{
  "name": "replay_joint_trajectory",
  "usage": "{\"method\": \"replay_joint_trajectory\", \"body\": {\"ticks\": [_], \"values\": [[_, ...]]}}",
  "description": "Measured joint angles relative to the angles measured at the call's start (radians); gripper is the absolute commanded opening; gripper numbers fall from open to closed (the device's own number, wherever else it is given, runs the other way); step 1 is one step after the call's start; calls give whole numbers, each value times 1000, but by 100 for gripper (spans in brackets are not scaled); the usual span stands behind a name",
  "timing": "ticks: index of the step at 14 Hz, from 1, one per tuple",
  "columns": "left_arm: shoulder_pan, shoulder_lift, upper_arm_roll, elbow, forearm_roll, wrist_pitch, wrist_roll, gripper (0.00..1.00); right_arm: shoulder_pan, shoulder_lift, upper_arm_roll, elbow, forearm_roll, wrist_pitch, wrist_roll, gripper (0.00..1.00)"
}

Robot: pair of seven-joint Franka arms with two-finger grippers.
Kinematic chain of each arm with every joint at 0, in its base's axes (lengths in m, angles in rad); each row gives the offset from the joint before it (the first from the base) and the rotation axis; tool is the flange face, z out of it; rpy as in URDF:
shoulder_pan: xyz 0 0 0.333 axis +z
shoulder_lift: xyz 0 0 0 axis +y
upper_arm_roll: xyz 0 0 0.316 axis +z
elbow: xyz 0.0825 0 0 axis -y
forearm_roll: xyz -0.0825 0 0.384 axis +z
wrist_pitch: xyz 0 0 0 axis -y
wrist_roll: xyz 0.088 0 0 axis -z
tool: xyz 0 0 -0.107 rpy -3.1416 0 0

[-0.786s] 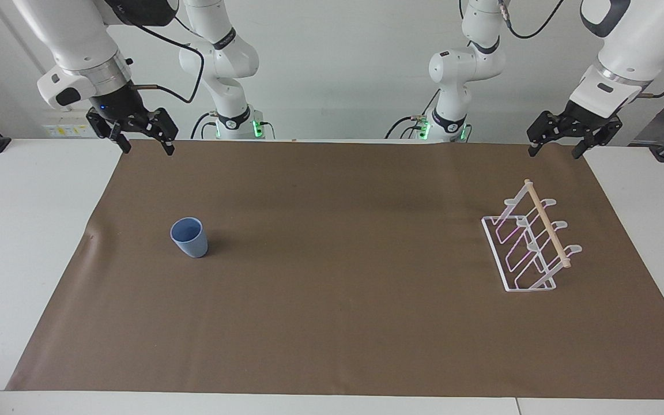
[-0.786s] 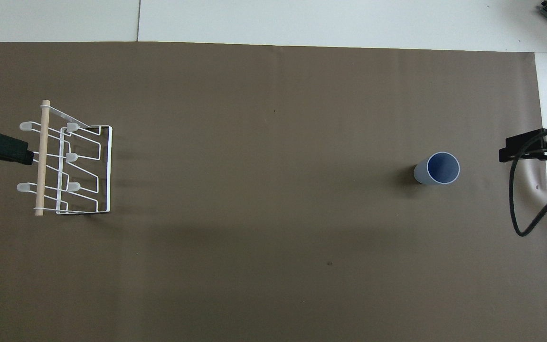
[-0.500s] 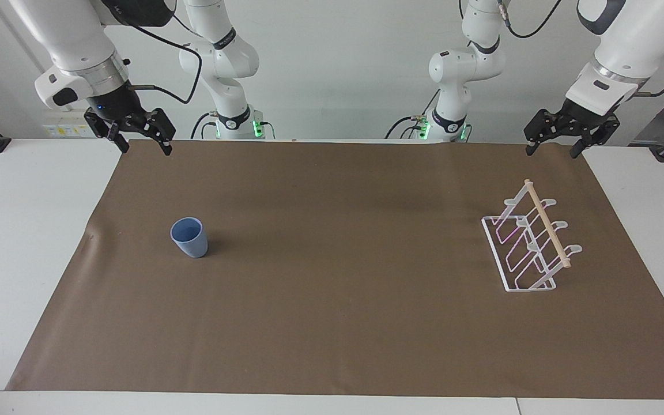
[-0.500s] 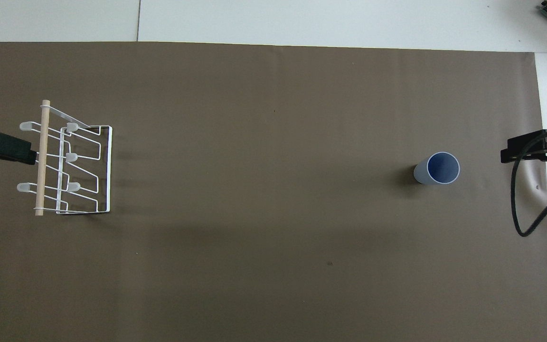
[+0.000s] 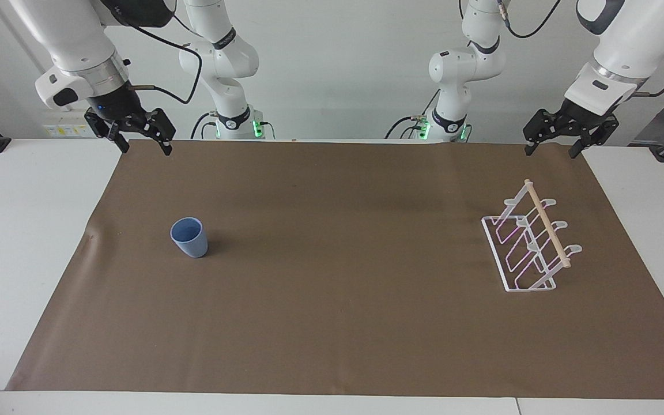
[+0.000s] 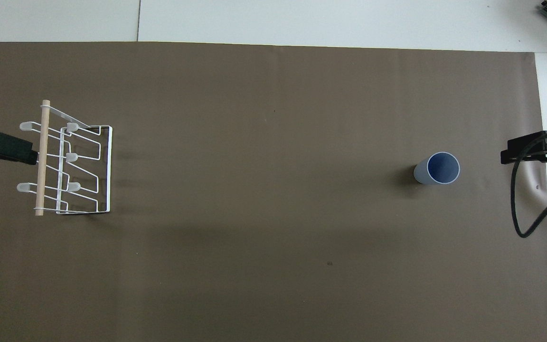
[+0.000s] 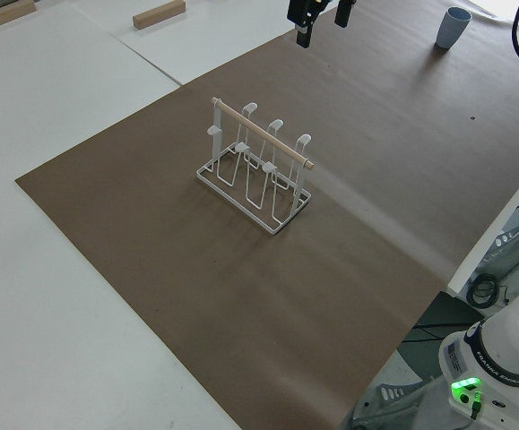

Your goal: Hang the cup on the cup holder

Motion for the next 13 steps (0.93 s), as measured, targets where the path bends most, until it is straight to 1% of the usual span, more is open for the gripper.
{"method": "replay_joint_trajectory", "body": {"ticks": [3, 9, 13], "values": [[0, 0, 0, 0, 0, 0, 0, 100, 0, -3, 0, -29, 0, 58, 0, 100], [0, 0, -1, -4, 0, 0, 0, 100, 0, -50, 0, -188, 0, 215, 0, 100], [-1, 0, -2, -6, 0, 0, 0, 100, 7, -51, 0, -299, 0, 350, 0, 100]]}}
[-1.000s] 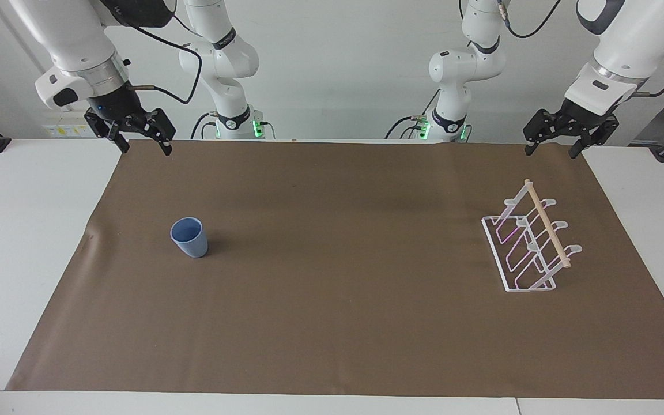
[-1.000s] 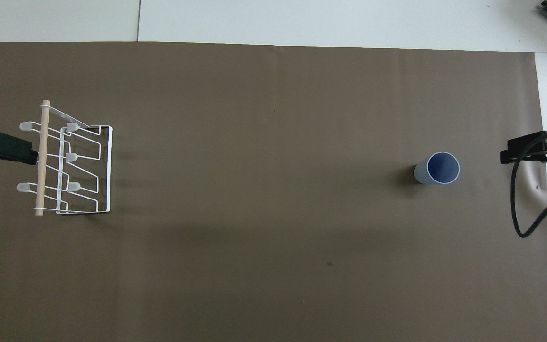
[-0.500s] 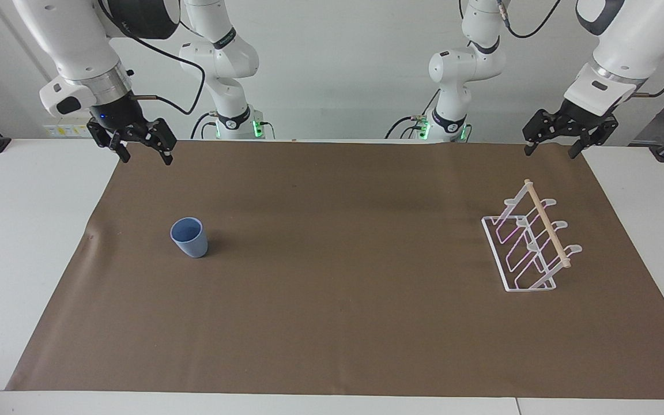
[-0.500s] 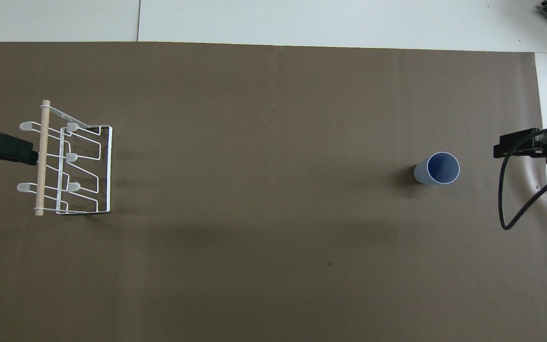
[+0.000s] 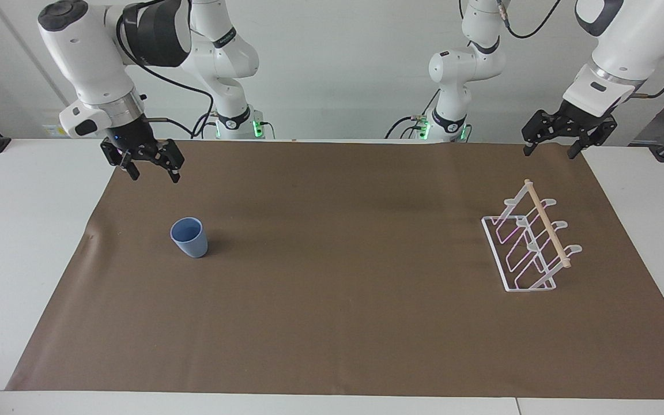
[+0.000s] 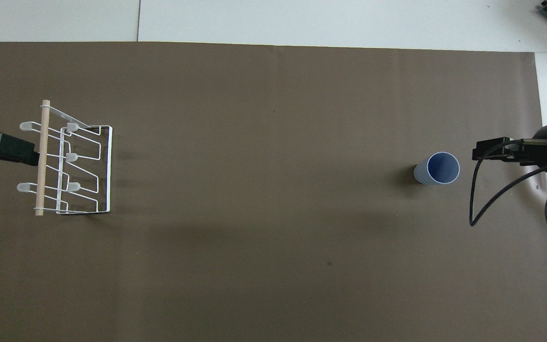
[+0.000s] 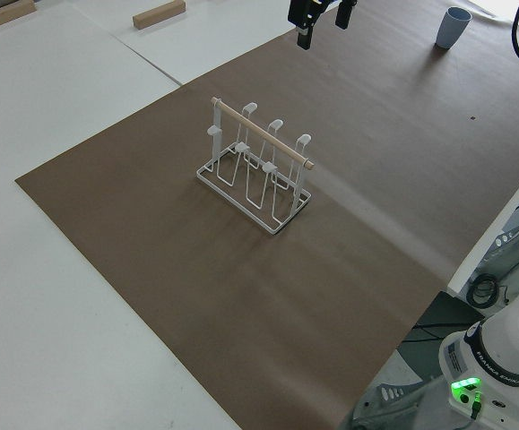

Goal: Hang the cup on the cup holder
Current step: 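Reach the right gripper down to the light blue cup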

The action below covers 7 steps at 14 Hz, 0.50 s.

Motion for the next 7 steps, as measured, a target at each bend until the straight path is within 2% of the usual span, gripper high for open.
{"method": "replay_joint_trajectory", "body": {"ticks": [7], "values": [[-4, -4, -7, -16, -1, 1, 0, 100, 19, 42, 0, -102, 0, 179, -84, 100]]}}
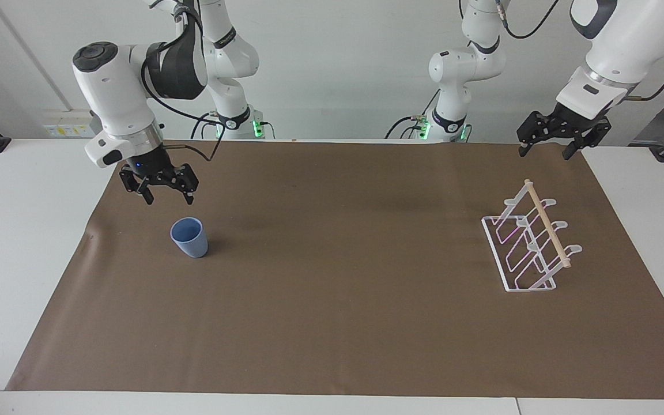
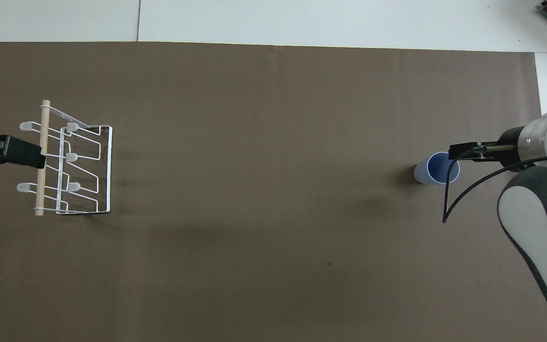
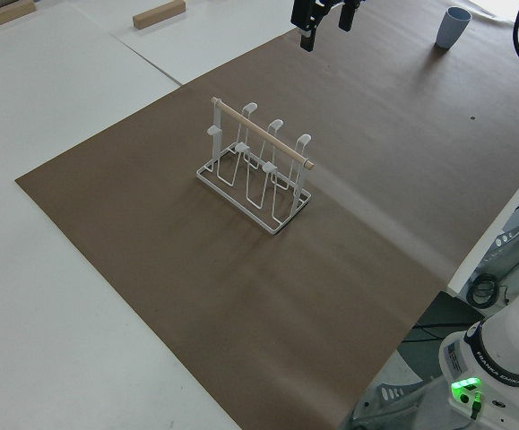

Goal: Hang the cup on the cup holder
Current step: 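Reach the right gripper down to the light blue cup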

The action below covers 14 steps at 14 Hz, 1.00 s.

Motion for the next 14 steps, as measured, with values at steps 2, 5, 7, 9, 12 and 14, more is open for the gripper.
{"method": "replay_joint_trajectory", "body": {"ticks": [2, 5, 7, 9, 12, 14], "values": [[0, -3, 0, -5, 0, 0, 0, 100, 4, 32, 0, -4, 0, 27, -7, 100], [-1, -4, 0, -9, 0, 0, 0, 100, 18, 73, 3, -10, 0, 66, -7, 100], [-1, -5, 0, -12, 0, 0, 0, 100, 23, 83, 6, -31, 0, 90, -7, 100], [-1, -7, 0, -13, 0, 0, 0, 100, 24, 85, 12, -71, 0, 121, -7, 100], [-9, -10, 0, -22, 0, 14, -1, 100, 25, 85, 26, -131, 0, 179, -7, 100], [-12, -13, 0, -29, 0, 21, -2, 100, 25, 86, 27, -160, 0, 216, -7, 100]]}}
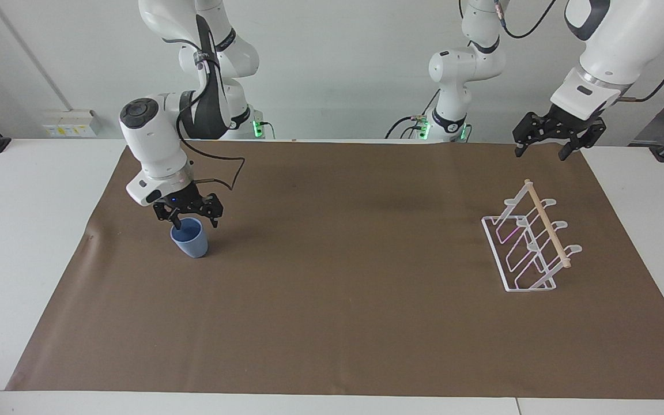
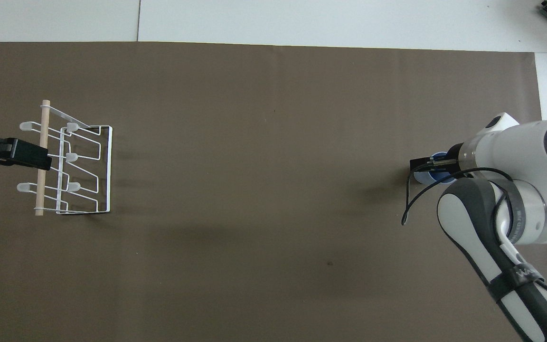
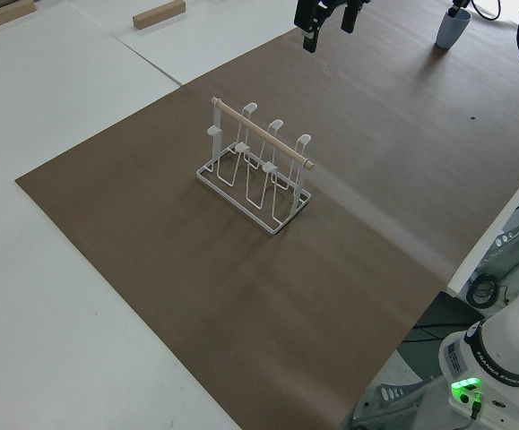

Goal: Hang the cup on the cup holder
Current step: 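Reach the right gripper down to the light blue cup, then close the right gripper on the blue cup rim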

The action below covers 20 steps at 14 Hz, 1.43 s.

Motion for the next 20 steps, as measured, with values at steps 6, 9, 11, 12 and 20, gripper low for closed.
{"method": "replay_joint_trajectory", "body": {"ticks": [6, 9, 11, 12, 20], "values": [[-4, -3, 0, -5, 0, 2, 0, 100, 0, 0, 0, -72, 0, 96, 0, 100], [-6, -4, 0, -6, 0, 2, 0, 100, 0, 4, 0, -96, 0, 119, 0, 100], [-7, -4, 0, -8, 0, 2, 0, 100, 0, 7, 0, -102, 0, 125, 0, 100], [-7, -5, 0, -8, 0, 2, 0, 100, 0, 7, 0, -103, 0, 125, 0, 100], [-8, -11, 0, -15, 0, 3, -1, 100, 0, 7, 0, -106, 0, 125, 0, 41]]}}
